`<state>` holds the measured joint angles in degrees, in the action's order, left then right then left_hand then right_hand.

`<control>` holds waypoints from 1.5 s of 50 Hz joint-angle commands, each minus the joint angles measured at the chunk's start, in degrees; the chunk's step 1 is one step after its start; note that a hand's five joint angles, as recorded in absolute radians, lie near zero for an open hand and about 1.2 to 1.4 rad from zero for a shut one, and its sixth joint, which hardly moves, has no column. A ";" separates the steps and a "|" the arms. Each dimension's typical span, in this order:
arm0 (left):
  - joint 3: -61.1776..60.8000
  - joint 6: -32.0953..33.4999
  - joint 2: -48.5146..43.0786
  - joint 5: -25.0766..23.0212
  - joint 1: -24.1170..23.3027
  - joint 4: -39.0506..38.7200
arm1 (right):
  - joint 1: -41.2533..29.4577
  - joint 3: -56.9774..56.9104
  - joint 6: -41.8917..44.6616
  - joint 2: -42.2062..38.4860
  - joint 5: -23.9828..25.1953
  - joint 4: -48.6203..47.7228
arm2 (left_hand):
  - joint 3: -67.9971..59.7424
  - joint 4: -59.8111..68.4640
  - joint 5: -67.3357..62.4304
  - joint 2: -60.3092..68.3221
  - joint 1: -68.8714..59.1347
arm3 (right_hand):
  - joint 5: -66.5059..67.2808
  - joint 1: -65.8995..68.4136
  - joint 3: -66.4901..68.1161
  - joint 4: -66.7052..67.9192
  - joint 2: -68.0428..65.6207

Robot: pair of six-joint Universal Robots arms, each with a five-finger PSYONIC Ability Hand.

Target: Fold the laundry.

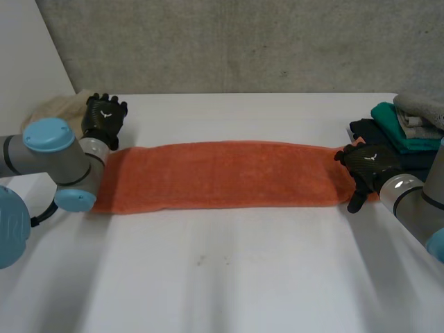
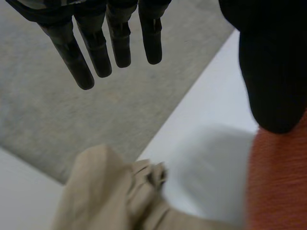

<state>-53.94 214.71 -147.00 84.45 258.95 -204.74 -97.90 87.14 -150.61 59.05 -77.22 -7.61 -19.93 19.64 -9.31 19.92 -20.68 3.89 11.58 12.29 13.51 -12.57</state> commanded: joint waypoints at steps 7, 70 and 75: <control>-13.47 -0.78 10.59 -1.39 -1.69 -0.57 | 0.43 -0.04 3.13 -1.75 -0.83 -1.79 | 3.66 -3.37 3.04 -3.65 4.41 | 2.92 5.23 4.52 3.30 -4.24; -42.92 -9.40 41.17 -1.66 2.70 0.39 | -3.50 -1.08 30.82 12.76 -10.94 -3.64 | 6.18 -5.89 5.56 -6.18 6.93 | 66.11 68.42 67.71 66.49 -67.43; -43.70 -9.74 42.40 -1.65 3.84 0.39 | -20.08 -12.05 31.69 3.03 -6.57 -8.98 | 6.18 -5.89 5.56 -6.18 6.93 | 66.11 68.42 67.71 66.49 -67.43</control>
<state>-96.84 205.27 -105.78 82.83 261.40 -204.40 -100.70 85.73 -119.33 70.63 -88.09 -11.69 -15.45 14.90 -4.10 14.80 -15.36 56.62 56.95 67.86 68.09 -67.52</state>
